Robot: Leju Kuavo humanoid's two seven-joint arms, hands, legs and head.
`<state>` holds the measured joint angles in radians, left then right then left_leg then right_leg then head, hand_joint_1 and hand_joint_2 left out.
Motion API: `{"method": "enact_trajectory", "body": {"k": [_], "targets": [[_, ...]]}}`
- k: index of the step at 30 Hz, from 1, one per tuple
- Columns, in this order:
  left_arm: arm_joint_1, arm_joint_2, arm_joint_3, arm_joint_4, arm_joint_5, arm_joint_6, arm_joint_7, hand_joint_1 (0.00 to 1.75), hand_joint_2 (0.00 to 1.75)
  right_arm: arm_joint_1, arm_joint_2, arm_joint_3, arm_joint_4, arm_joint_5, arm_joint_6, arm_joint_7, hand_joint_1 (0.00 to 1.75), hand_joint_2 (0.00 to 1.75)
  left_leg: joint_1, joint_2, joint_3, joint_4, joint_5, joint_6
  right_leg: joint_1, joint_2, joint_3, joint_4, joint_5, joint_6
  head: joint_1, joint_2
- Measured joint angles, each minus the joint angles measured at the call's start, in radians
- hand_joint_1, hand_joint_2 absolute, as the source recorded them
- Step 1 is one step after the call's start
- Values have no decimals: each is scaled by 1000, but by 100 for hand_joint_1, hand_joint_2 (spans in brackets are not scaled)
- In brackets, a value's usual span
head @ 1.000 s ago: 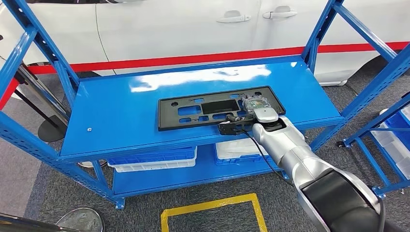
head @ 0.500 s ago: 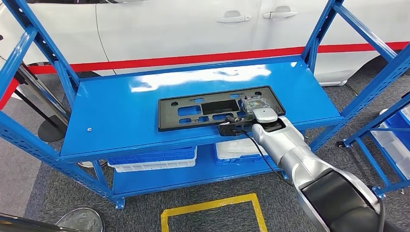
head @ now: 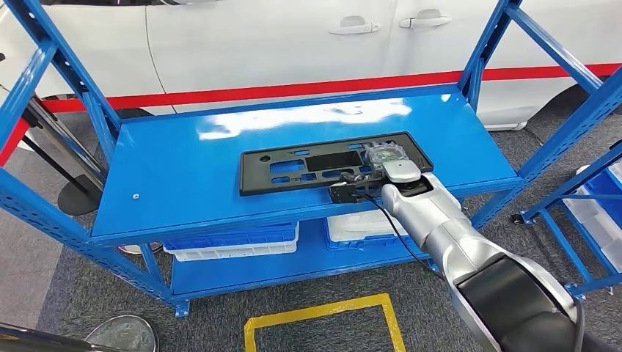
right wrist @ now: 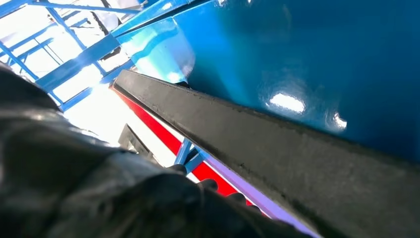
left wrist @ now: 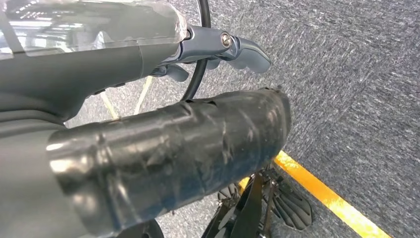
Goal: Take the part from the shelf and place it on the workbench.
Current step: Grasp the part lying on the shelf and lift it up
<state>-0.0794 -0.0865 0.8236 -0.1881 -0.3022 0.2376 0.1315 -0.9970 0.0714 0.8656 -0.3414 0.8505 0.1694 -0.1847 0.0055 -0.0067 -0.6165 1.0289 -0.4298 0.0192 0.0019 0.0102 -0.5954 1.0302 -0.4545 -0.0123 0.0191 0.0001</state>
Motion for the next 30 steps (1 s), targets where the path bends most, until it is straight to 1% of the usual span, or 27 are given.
{"method": "enact_trajectory", "body": {"k": [5, 8, 11, 12, 13, 14, 15, 17, 18, 19, 20, 21, 22, 23, 24, 25, 26, 27, 28, 29, 30], "targets": [[0, 1, 0, 0, -4, 9, 5, 0, 0, 1, 0, 4, 0, -3, -1, -1, 0, 0, -3, 0, 0, 1, -1, 1, -5, 0, 0, 0, 1, 1, 0, 0], [0, 2, 0, 0, -4, 17, 8, 0, 0, 3, 0, 10, 0, -5, -6, 0, 0, 0, -5, -1, -1, 3, -2, 4, -8, 0, 0, -1, 1, 4, 0, 0], [-1, 4, 0, 0, -3, 19, 10, 0, 0, 3, 0, 17, 0, -7, -9, 1, 0, 0, -6, -1, -1, 1, 0, 10, -9, 0, 2, -4, 3, 11, 0, 0], [-1, 4, 0, 0, -3, 19, 10, 0, 0, 3, 0, 17, 0, -7, -10, 1, 0, 0, -3, 1, 3, -6, 3, 15, -9, 0, 3, -4, 1, 14, 0, 0], [-1, 4, 0, 0, -3, 20, 10, 0, 0, 3, 0, 17, 0, -8, -11, 2, 0, 0, 0, 2, 7, -14, 8, 20, -9, 0, 0, 5, -7, 16, 0, 0], [-2, 4, 0, 0, -3, 20, 10, 0, 0, 3, 0, 17, 0, -8, -11, 2, 0, 0, 3, 4, 11, -22, 12, 25, -9, -1, -12, 32, -26, 19, 0, 0], [-2, 4, 0, 0, -3, 20, 9, 0, 0, 4, 0, 17, 0, -8, -11, 3, 0, 0, 5, 7, 14, -28, 15, 28, -10, -2, -34, 80, -54, 21, 1, 0], [-2, 4, 0, 0, -3, 18, 4, 0, 0, 10, -1, 18, 1, -8, -11, 4, 0, 0, 5, 9, 14, -29, 17, 30, -14, -3, -98, 211, -114, 27, 1, 0], [-2, 4, 1, 0, -3, 18, 2, 0, 0, 15, -2, 18, 2, -9, -11, 4, 0, 0, 5, 9, 14, -29, 16, 30, -18, -4, -122, 259, -127, 30, 1, 0], [-2, 4, 1, 0, -4, 17, 0, 0, 0, 20, -2, 18, 3, -9, -11, 4, 0, 0, 6, 9, 13, -27, 16, 29, -22, -4, -132, 276, -122, 33, 1, 0], [-2, 4, 1, 0, -4, 17, -1, 0, 0, 22, -2, 18, 3, -9, -12, 4, 0, 0, 7, 9, 13, -25, 14, 27, -28, -5, -121, 250, -97, 35, 1, 0], [-1, 4, 1, 0, -4, 17, -2, 0, 0, 23, -2, 18, 4, -9, -12, 4, 0, 0, 8, 8, 13, -20, 12, 23, -33, -7, -91, 188, -60, 38, 1, 0], [-1, 3, 2, 0, -4, 17, -2, 0, 0, 22, -2, 18, 4, -9, -12, 4, 0, 0, 9, 8, 13, -15, 8, 17, -37, -8, -57, 119, -32, 40, 1, 0], [-1, 3, 2, 0, -4, 17, -2, 0, 0, 22, -2, 18, 4, -9, -12, 4, 0, 0, 8, 7, 11, -8, 5, 10, -36, -9, -29, 60, -10, 41, 1, 0], [-2, 3, 2, 0, -4, 17, -2, 0, 0, 22, -1, 19, 4, -9, -12, 3, 0, 0, 8, 6, 9, -4, 3, 3, -35, -8, -14, 26, -1, 39, 1, 0], [-3, 3, 3, 0, -4, 18, -2, 0, 0, 22, -1, 21, 4, -9, -13, 3, 0, 0, 7, 5, 8, -3, 3, -5, -30, -7, -10, 16, -2, 35, 1, 0], [-3, 3, 4, 0, -4, 18, -2, 0, 0, 22, -1, 24, 4, -9, -13, 4, 0, 0, 7, 4, 7, -4, 5, -12, -25, -5, -12, 16, 1, 28, 1, 0], [-2, 1, 5, 0, -3, 18, -2, 0, 0, 22, -1, 26, 4, -10, -13, 4, 0, 0, 10, 4, 6, -6, 6, -19, -25, -5, -13, 14, 4, 20, 0, 0], [-2, 0, 6, 0, -3, 18, -2, 0, 0, 22, 0, 29, 4, -10, -13, 4, 0, 0, 13, 4, 3, -1, 0, -24, -24, -5, -13, 11, 8, 12, 0, 0], [-1, -2, 6, 0, -3, 18, -3, 0, 0, 21, 0, 30, 4, -11, -13, 5, 0, 0, 15, 4, -5, 18, -16, -27, -25, -5, -13, 7, 12, 4, 0, 0], [-1, -3, 7, 0, -3, 18, -5, 0, 0, 20, 1, 32, 4, -11, -13, 5, 0, 0, 16, 5, -23, 59, -44, -29, -25, -6, -14, 4, 16, -4, 0, 0]]}}
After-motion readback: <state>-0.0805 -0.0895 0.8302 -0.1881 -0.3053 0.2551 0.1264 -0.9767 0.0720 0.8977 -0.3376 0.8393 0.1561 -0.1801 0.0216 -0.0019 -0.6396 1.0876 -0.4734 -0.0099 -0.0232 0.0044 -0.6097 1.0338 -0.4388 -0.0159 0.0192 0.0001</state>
